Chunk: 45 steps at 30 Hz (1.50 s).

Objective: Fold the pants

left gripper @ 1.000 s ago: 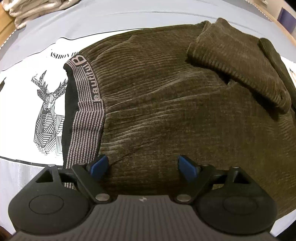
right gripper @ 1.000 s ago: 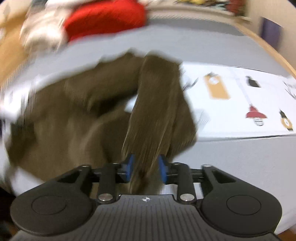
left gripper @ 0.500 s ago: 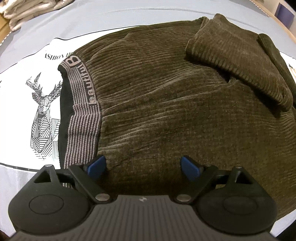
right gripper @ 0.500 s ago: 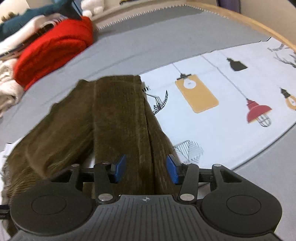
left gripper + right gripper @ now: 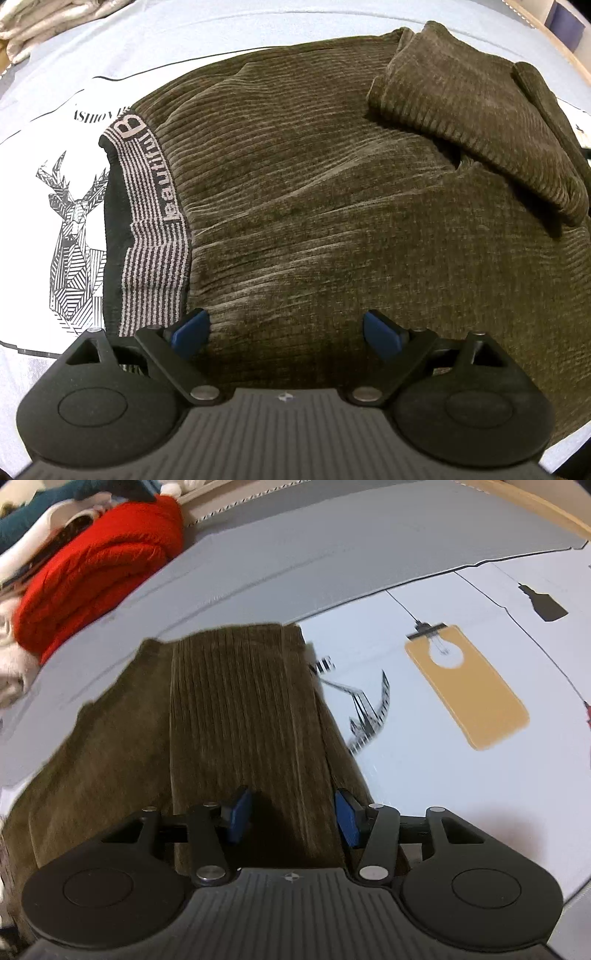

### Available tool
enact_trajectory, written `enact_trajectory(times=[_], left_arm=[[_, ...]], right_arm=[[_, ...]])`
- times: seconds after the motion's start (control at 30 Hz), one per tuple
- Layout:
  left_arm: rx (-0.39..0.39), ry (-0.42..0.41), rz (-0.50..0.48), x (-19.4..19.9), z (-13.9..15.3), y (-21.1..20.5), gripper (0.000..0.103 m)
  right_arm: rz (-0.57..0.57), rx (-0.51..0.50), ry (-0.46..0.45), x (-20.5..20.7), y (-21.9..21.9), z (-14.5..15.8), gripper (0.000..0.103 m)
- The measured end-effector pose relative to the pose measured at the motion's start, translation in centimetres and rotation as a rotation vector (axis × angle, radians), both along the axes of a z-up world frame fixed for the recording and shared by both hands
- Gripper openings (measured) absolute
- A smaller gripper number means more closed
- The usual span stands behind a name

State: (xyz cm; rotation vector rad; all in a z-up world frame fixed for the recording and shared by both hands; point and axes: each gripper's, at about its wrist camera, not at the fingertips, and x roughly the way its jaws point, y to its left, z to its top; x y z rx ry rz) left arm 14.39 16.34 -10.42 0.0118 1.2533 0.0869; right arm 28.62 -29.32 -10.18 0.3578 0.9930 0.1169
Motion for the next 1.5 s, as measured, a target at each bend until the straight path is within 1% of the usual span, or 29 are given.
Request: enact_trajectory(times=[0.07,0.1,0.17,0.2,0.23,0.3,0.37,0.5,0.6,0.7,0.77,0.83,0.9,0.97,1.0,1.03,1.13,1.17,1.23,1.27,1.4,1.43,1.5], left_arm=[[0.002,0.004,-0.006,0.0,-0.1,0.0,0.094],[0.0,0.004,-0.006,0.0,-0.1,0.1,0.094],[-0.005,0.005,-0.003,0.2,-0.2,0.2,0.094],[-0.006,0.006,-0.002,0.2,-0.2,0.2,0.094],[-0.004,0.005,-0.002,0.2,-0.1,0.1,0.094],[0.004,0.004,-0.005,0.1,-0.2,-0.1,0.094],[0.022,0.0,-0.017,-0.2,-0.4,-0.3,0.095],[0.048,-0.009,-0.026,-0.6,-0.5,-0.8,0.095],[0.046,-0.014,-0.015,-0.8,-0.4,-0.8,0.095],[0.048,-0.013,-0.003,-1.1,-0.3,-0.8,0.095],[0.056,-0.011,0.001,-1.2,-0.1,-0.9,0.095],[0.066,-0.012,0.0,-1.4,0.0,-1.2,0.095],[0.076,-0.011,-0.002,-1.7,0.1,-1.6,0.095],[0.082,-0.01,-0.005,-1.8,0.1,-1.7,0.095],[0.084,-0.01,-0.004,-1.9,0.1,-1.8,0.095],[0.085,-0.009,-0.001,-1.9,0.2,-1.8,0.095],[0.085,-0.007,0.005,-1.9,0.1,-2.0,0.095],[0.085,-0.005,0.006,-1.9,0.0,-2.1,0.095],[0.09,-0.002,0.005,-1.8,0.0,-2.3,0.095],[0.089,-0.001,0.004,-1.8,-0.1,-2.4,0.095],[0.096,-0.001,-0.004,-1.6,-0.3,-2.5,0.095],[0.093,0.0,-0.003,-1.5,-0.3,-2.4,0.095],[0.087,0.0,0.001,-1.4,-0.3,-2.3,0.095]], right_arm=[[-0.017,0.014,-0.009,0.7,0.0,0.0,0.052],[-0.015,0.01,-0.015,0.8,0.1,0.0,0.05],[0.005,-0.021,-0.03,1.0,0.6,0.2,0.026],[0.012,-0.033,-0.033,1.0,0.8,0.3,0.022],[0.016,-0.034,-0.034,1.0,0.8,0.4,0.014],[0.029,-0.031,-0.059,0.8,0.8,1.0,0.013],[0.036,-0.032,-0.106,0.1,0.6,2.5,0.013],[0.0,0.007,-0.217,-2.1,-1.6,6.3,0.012],[-0.073,0.03,-0.276,-4.6,-4.8,8.8,0.012],[-0.202,0.036,-0.287,-7.8,-9.8,10.4,0.011],[-0.299,0.012,-0.252,-10.2,-13.4,10.6,0.011],[-0.36,-0.063,-0.153,-12.2,-16.6,10.0,0.011],[-0.41,-0.15,0.012,-14.0,-19.4,8.2,0.01],[-0.489,-0.187,0.208,-15.8,-22.3,5.5,0.01],[-0.519,-0.19,0.269,-16.8,-23.4,4.5,0.01],[-0.539,-0.186,0.3,-17.5,-24.2,3.9,0.01],[-0.577,-0.206,0.353,-18.9,-25.9,3.0,0.01],[-0.606,-0.189,0.367,-19.3,-26.5,2.8,0.01],[-0.634,-0.162,0.367,-19.7,-27.0,2.5,0.01],[-0.638,-0.171,0.367,-19.8,-27.0,2.2,0.01],[-0.622,-0.264,0.409,-19.0,-25.9,2.1,0.012],[-0.633,-0.305,0.402,-18.6,-25.4,2.7,0.017],[-0.661,-0.431,0.338,-17.7,-23.9,4.9,0.022]])
